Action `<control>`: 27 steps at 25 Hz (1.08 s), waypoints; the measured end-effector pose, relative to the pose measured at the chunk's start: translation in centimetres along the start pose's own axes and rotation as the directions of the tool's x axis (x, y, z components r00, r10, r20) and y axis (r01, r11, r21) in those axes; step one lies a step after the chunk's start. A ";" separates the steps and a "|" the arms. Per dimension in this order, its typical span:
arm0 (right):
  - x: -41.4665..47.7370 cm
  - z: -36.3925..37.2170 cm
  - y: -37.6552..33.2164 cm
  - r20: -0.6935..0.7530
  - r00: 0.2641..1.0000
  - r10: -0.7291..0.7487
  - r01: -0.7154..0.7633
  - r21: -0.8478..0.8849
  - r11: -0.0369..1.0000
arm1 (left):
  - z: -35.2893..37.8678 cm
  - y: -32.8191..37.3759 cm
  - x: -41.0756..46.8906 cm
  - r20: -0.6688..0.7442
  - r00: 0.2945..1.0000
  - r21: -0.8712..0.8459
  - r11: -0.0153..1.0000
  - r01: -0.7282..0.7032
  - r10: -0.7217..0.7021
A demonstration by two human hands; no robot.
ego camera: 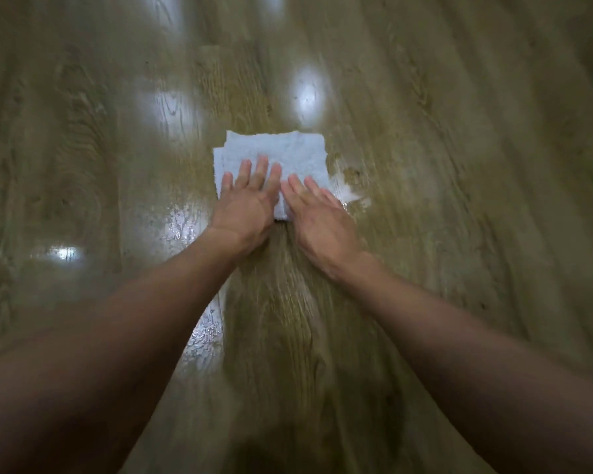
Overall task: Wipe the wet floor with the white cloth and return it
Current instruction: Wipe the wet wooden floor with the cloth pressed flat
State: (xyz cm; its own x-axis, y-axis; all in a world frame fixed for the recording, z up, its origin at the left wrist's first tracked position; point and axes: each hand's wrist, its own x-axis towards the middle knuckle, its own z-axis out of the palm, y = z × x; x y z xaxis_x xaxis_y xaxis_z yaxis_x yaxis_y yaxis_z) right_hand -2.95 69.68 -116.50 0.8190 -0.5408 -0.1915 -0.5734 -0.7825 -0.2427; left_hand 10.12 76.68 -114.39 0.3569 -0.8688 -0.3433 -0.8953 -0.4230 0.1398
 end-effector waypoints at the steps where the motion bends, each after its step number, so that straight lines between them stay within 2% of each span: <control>1: -2.5 0.1 0.2 0.016 1.000 0.006 -0.005 -0.038 0.999 | 0.9 1.0 -1.1 -0.014 0.999 0.048 0.998 -0.047 0.048; 3: -6.8 0.1 0.7 0.078 0.996 -0.034 0.042 -0.103 0.994 | 2.2 2.5 -3.3 0.006 0.988 0.115 0.981 -0.154 0.154; 5: -7.1 -0.7 2.5 0.104 0.994 -0.042 0.051 -0.091 0.995 | 2.3 3.1 -3.1 0.032 0.983 0.070 0.980 -0.185 0.183; 8: -1.7 -2.2 3.8 0.077 0.996 -0.047 0.053 -0.077 0.996 | 0.6 3.5 0.8 0.046 0.999 -0.109 0.994 -0.014 0.019; 10: 0.8 -3.2 4.6 0.105 0.992 -0.073 0.082 -0.087 0.993 | -0.2 4.6 2.5 0.067 0.992 -0.074 0.991 0.115 -0.110; 11: 0.6 -3.4 5.2 0.122 0.989 -0.085 0.096 -0.087 0.992 | -0.3 5.2 2.6 0.062 0.990 -0.034 0.991 0.132 -0.129; 15: -9.0 -2.0 8.3 0.073 0.993 -0.092 0.094 -0.032 0.995 | 2.5 9.8 -1.9 0.037 0.996 0.096 0.992 -0.081 0.078; 17: -14.7 -0.7 9.1 0.017 0.999 -0.027 0.027 -0.015 1.000 | 4.7 13.1 -4.1 0.038 0.982 0.086 0.978 -0.188 0.185; 19: -15.0 -0.6 10.3 0.011 1.000 0.029 -0.029 -0.011 1.000 | 4.8 13.9 -3.2 0.046 0.971 0.063 0.970 -0.235 0.233; 21: -10.7 -1.6 11.3 0.034 0.998 0.059 -0.057 -0.055 0.997 | 3.3 13.5 0.3 0.029 0.978 0.048 0.977 -0.206 0.205; 24: -3.3 -4.2 13.4 0.044 0.996 0.073 -0.072 -0.036 0.997 | 0.8 14.6 5.2 0.055 0.998 -0.097 0.994 0.045 -0.040; 25: -2.7 -4.7 14.1 0.062 0.996 0.071 -0.069 -0.048 0.996 | 0.8 15.4 5.6 0.049 0.996 -0.102 0.992 0.080 -0.076; 27: -5.0 -4.3 15.3 0.068 0.997 0.038 -0.035 -0.043 0.998 | 1.6 16.5 4.5 0.021 1.000 -0.037 0.999 0.021 -0.020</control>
State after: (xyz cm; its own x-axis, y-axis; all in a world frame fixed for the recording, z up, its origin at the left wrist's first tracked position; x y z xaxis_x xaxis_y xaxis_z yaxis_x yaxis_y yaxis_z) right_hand -15.78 59.09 -115.19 0.7937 -0.5478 -0.2646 -0.6003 -0.7756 -0.1952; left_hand -3.47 66.16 -115.09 0.3688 -0.8546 -0.3656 -0.8774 -0.4500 0.1667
